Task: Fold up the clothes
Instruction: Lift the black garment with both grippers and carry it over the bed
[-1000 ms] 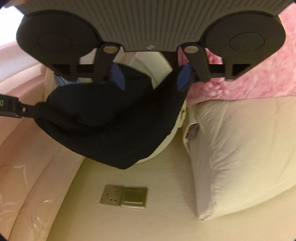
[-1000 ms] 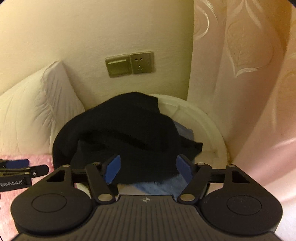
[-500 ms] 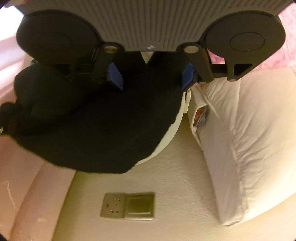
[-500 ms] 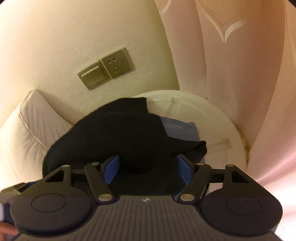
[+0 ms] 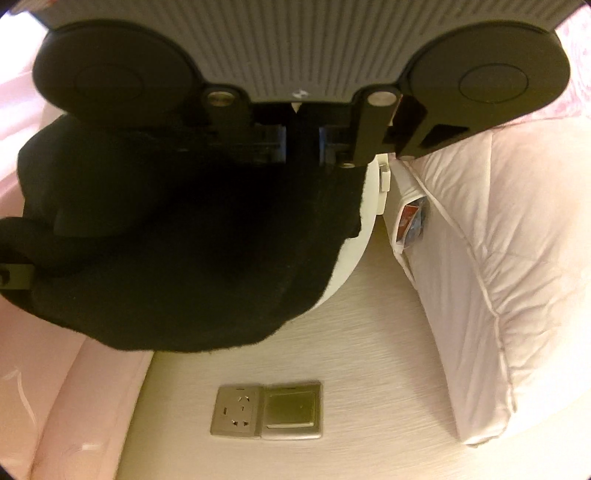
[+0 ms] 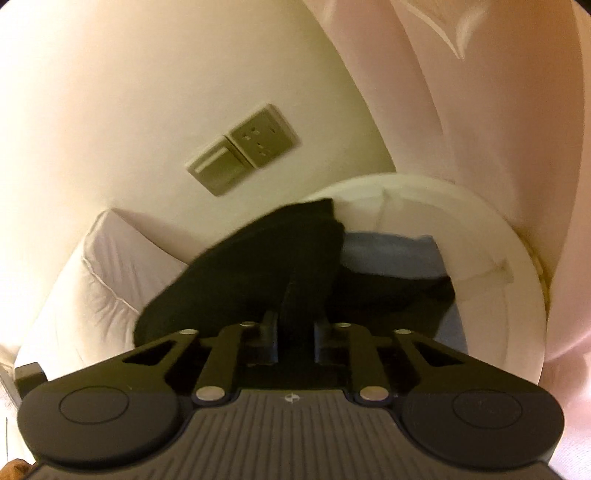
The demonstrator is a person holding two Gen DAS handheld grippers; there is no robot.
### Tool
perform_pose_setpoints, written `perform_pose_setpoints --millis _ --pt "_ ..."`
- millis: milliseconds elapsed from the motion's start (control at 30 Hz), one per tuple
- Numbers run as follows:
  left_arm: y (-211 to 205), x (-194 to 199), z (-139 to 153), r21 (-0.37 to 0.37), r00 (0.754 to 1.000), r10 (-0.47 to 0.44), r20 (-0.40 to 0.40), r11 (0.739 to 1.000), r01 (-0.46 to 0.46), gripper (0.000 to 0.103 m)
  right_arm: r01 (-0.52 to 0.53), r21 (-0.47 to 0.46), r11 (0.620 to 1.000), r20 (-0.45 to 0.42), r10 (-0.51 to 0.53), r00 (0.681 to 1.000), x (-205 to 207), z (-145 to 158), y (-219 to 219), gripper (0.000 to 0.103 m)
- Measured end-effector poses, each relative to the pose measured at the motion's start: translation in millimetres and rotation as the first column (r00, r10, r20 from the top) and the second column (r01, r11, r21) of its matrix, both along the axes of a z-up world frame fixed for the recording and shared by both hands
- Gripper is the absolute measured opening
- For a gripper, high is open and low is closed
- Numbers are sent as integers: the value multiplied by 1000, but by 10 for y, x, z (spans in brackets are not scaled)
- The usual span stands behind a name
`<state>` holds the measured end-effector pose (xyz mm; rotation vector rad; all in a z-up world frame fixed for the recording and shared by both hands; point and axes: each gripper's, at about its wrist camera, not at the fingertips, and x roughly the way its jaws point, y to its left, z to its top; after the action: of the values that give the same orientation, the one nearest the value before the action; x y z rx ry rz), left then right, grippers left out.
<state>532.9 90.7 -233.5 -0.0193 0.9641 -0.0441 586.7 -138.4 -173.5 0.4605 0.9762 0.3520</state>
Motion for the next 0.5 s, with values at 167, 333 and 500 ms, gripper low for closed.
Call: perform_pose_setpoints --millis 167,333,500 --pt "237 -100 386 -79 995 79 63 994 -74 6 -27 128 991 153 7 988 28 544 40 15" --pt "410 -329 843 -126 978 145 148 984 -127 6 -145 206 968 330 71 941 68 1208 289 14" --pt "659 -779 1325 -168 940 240 241 965 -203 6 -269 270 925 464 120 877 39 1817 572 12"
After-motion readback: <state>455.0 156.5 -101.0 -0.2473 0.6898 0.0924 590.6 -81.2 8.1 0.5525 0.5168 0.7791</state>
